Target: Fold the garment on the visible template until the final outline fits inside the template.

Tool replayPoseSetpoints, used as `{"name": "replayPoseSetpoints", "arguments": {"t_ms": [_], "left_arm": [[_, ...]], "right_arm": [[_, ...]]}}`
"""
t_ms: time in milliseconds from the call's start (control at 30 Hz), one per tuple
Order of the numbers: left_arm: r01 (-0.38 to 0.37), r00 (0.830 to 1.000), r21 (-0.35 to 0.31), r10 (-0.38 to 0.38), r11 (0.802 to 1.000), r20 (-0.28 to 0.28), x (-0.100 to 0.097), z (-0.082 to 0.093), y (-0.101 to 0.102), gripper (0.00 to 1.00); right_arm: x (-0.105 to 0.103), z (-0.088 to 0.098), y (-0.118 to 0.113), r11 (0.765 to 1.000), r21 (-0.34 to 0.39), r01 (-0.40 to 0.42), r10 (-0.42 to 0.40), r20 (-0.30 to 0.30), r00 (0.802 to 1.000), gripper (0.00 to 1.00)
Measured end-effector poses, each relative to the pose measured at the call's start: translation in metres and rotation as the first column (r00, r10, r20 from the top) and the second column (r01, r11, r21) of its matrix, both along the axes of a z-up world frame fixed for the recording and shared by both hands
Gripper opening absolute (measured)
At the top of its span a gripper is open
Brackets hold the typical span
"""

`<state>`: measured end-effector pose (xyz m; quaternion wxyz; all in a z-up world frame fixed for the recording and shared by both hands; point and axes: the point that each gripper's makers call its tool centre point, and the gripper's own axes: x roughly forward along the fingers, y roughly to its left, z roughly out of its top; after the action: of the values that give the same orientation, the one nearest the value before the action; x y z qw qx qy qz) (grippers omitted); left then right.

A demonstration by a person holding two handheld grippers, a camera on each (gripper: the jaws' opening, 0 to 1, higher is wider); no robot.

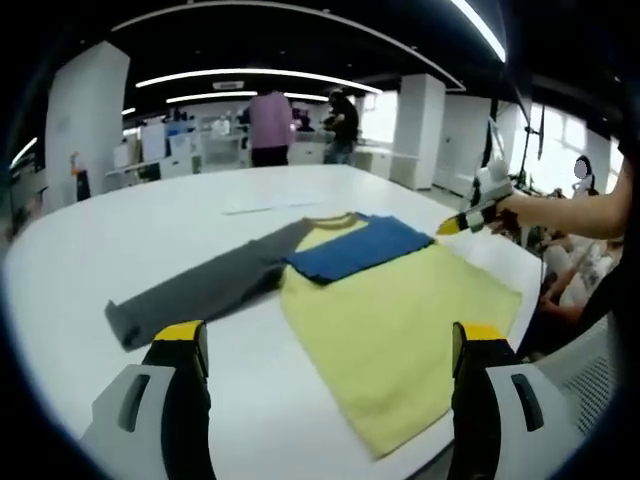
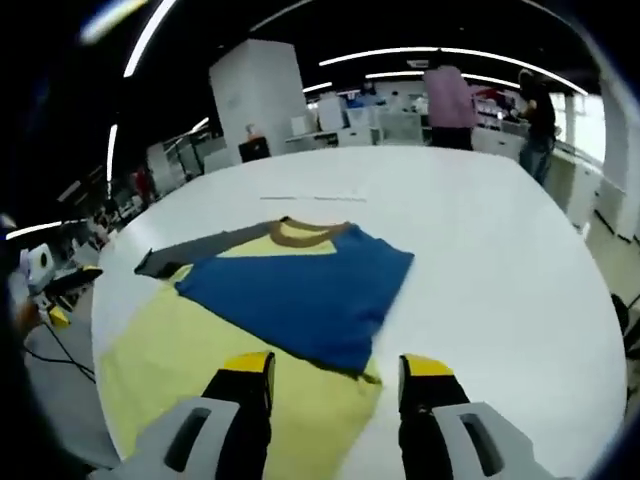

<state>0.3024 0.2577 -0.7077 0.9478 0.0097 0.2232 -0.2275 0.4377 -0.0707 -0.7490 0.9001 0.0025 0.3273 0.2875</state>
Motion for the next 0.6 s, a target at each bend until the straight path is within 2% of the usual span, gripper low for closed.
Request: {"name": "replayPoseSetpoints", "arguments": {"t_ms": [167, 300, 600], "left_arm": [[-0.020, 1.000, -0.011, 0.020, 1.000, 0.002, 0.003, 0.003, 0.008, 0.97], [-0.048, 0.999, -0.027, 0.049, 0.998, 0.008, 0.008, 0.005, 0.018, 0.96], [-0.130, 0.991, -0.047, 0.131, 0.990, 0.021, 0.024, 0.009, 0.049, 0.93]], "right_arm": [[-0.009, 0.014, 0.013, 0.997, 0.053, -0.048, 0.047, 0.013, 0.999, 0.67], [-0.019, 0.023, 0.021, 0.994, 0.052, -0.093, 0.091, 0.039, 0.995, 0.81], [-0.046, 0.037, 0.033, 0.984, 0.064, -0.164, 0.161, 0.059, 0.985, 0.93]]}}
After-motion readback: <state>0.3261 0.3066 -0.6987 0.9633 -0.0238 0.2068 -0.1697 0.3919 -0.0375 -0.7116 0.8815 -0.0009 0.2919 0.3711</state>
